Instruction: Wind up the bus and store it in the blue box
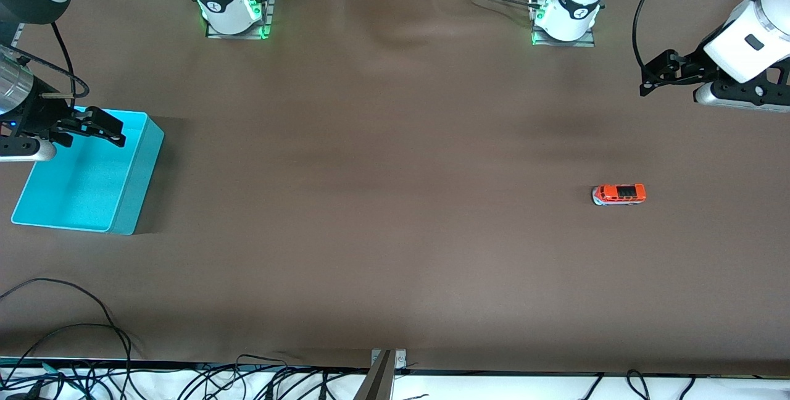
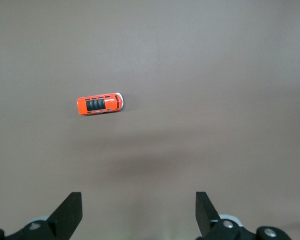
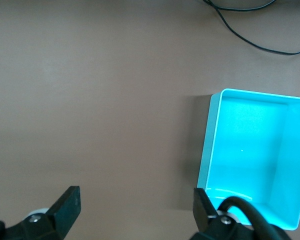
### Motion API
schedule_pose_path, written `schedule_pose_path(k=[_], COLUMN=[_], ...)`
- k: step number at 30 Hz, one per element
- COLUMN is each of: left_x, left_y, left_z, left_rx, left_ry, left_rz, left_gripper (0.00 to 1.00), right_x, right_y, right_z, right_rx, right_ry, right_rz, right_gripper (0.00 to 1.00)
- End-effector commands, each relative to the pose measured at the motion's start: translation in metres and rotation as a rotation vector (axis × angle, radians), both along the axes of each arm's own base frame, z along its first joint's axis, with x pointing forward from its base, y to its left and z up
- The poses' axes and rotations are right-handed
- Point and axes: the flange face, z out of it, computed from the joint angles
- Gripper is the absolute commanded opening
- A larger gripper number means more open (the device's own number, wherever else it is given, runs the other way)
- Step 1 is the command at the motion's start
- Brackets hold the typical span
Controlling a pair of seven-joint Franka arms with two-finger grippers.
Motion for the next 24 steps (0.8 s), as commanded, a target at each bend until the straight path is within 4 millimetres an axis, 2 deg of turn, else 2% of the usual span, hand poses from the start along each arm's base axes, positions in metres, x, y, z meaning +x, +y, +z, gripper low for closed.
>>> schedule_pose_path(k=[1, 12, 24], left_x=[0.002, 0.002, 0.002], left_y=[-0.001, -0.014, -0.014], left_z=[0.006, 0.007, 0.009], left_rx=[-0.026, -0.023, -0.021], left_ry=[0.000, 0.000, 0.000], left_rz=[-0.021, -0.026, -0.026], left_gripper=[1.00, 1.00, 1.00], right_x=[0.001, 0.001, 0.002], right_y=[0.002, 0.001, 0.001], right_z=[0.005, 0.007, 0.006], right_rx=[0.004, 0.007, 0.008], right_ry=[-0.004, -0.005, -0.004], right_rz=[-0.010, -0.009, -0.005], right_gripper=[1.00, 1.00, 1.00])
